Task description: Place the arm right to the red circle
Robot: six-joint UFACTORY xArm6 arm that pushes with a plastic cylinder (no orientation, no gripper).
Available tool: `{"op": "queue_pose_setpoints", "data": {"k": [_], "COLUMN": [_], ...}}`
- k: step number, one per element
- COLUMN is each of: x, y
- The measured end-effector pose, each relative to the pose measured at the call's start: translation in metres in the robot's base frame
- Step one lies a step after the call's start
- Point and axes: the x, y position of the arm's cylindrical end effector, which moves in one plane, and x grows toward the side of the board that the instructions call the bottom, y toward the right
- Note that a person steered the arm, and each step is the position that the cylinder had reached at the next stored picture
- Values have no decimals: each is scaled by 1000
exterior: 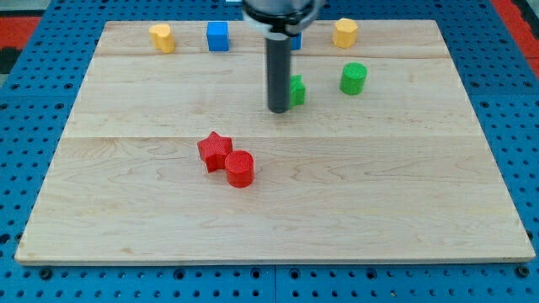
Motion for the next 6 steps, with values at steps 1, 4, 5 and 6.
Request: {"op": "queue_pose_setpoints", "data": {"k": [1, 4, 5, 6], "x": [-18, 117, 132, 110], "y": [12, 24, -53, -137]}}
